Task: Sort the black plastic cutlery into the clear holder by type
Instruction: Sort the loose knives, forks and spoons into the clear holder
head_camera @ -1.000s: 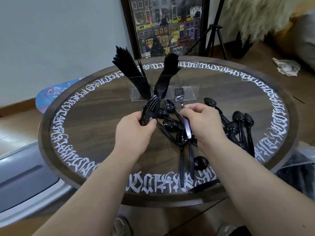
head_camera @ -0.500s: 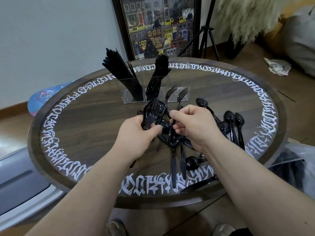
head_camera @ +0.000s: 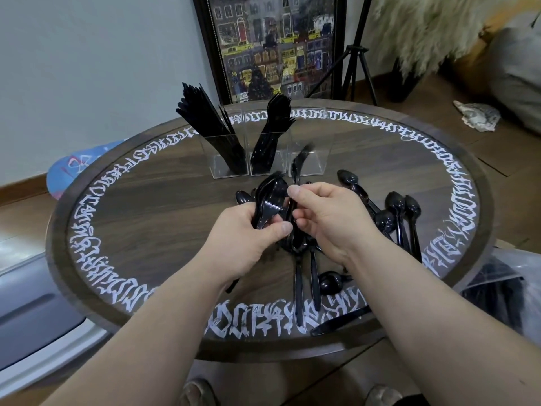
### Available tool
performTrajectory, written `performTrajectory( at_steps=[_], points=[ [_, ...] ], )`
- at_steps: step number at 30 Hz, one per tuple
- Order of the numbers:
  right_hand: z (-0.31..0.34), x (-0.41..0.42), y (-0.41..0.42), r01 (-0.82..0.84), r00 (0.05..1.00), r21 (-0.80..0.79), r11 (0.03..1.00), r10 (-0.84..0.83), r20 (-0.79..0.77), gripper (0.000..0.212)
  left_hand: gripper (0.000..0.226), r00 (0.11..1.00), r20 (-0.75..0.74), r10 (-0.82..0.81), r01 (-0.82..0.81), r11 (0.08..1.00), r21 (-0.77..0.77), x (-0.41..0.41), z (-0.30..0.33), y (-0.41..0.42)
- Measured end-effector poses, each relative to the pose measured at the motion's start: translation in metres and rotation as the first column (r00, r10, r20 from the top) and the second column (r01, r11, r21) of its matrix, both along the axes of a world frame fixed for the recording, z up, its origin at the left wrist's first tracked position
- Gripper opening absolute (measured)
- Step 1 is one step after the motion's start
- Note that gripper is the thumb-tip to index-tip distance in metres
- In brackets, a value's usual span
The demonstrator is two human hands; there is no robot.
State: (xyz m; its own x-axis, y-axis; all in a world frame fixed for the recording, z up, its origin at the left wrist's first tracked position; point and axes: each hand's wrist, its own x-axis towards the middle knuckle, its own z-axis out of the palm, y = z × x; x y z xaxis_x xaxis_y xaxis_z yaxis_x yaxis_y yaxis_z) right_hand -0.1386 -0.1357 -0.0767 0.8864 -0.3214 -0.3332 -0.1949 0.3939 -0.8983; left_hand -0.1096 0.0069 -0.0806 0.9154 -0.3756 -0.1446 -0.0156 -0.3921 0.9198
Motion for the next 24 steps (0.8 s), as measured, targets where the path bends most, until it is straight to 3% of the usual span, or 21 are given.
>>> performTrajectory(
  at_steps=[3, 6, 10, 14, 20, 24],
  points=[
    [0.001, 0.001, 0.002, -0.015, 1.0, -0.026, 1.0, 0.015, 0.013, 0.007, 0.014, 1.0, -0.016, -0.018, 0.017, 1.0, -0.014, -0.003, 0.003, -0.002],
    [-0.001, 0.0, 0.001, 0.018, 1.0, -0.094, 0.995, -0.019, -0.012, 0.008, 0.03, 0.991, -0.099, 0.087, -0.096, 0.991, -0.091, -0.001, 0.008, -0.002],
    [0.0, -0.002, 0.0, 0.004, 1.0, -0.092, 0.996, -0.007, -0.03, 0.01, 0.024, 0.97, -0.153, 0.191, -0.213, 0.967, -0.142, 0.006, 0.005, 0.0],
    [-0.001, -0.004, 0.01, -0.119, 0.992, -0.117, 0.986, 0.111, -0.067, 0.008, 0.018, 0.949, -0.263, 0.174, -0.24, 0.94, -0.244, 0.005, 0.002, -0.003],
    [-0.001, -0.003, 0.015, -0.112, 0.993, -0.228, 0.967, 0.103, -0.053, 0.012, 0.024, 0.993, 0.074, 0.092, -0.092, 0.996, -0.01, 0.005, -0.004, -0.001],
    [-0.003, -0.001, 0.016, -0.102, 0.995, -0.173, 0.98, 0.099, -0.026, 0.021, 0.022, 0.994, 0.103, 0.046, -0.052, 0.997, 0.048, 0.001, -0.002, -0.005]
  ],
)
